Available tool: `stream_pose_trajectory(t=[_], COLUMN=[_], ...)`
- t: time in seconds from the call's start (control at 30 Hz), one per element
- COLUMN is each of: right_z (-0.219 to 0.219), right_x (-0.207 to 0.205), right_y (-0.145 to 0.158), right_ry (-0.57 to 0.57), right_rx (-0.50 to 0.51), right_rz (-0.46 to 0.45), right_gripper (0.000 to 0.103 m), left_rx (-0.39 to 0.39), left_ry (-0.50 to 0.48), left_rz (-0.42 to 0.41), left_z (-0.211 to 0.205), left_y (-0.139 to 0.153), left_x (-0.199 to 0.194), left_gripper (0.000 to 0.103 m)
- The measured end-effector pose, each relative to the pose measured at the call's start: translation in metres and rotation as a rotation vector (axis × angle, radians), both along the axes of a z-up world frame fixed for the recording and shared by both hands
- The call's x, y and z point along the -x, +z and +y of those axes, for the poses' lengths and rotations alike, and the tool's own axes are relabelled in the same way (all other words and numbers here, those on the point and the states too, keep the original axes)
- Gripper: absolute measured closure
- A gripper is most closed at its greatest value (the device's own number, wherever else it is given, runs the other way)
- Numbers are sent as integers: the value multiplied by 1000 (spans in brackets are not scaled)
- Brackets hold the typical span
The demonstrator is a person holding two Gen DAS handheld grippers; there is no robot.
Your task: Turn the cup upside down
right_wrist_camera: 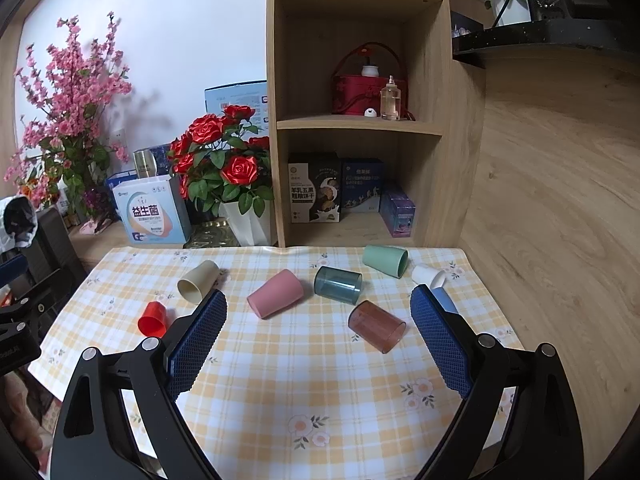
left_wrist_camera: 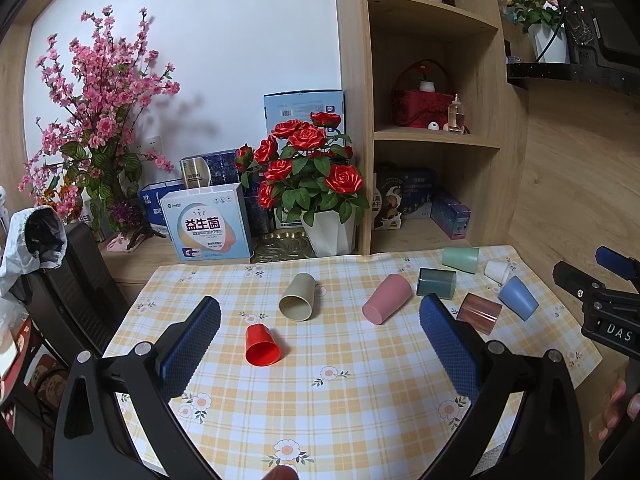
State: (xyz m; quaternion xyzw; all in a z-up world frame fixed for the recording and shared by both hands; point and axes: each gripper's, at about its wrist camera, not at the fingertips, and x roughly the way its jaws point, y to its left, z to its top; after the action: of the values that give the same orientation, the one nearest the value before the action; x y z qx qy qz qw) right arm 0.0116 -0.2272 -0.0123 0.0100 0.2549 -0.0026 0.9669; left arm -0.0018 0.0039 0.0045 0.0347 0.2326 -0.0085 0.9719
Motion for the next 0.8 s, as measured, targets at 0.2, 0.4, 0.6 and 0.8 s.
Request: stream_pose_trajectory(t=[0.2,0.4,0.6,0.8], right_z=[-1,3,-3,-6], right_x=[0,1,-3,-5], right_y=[0,-3,1,2], right_ry=[0,0,-1,-1], right_rx=[0,-1,-1,2], right_rz=[-1,-2,-1,1], right_gripper=[13,13,13,13], left_rx=[3,3,4,4], left_ry=[0,1,0,-1], left_rz=[-1,-1,-1,0], left_z=[0,0,2,2], left_y=[0,0,-1,0], left_x=[0,0,-1,0], left_gripper=[6,6,6,6])
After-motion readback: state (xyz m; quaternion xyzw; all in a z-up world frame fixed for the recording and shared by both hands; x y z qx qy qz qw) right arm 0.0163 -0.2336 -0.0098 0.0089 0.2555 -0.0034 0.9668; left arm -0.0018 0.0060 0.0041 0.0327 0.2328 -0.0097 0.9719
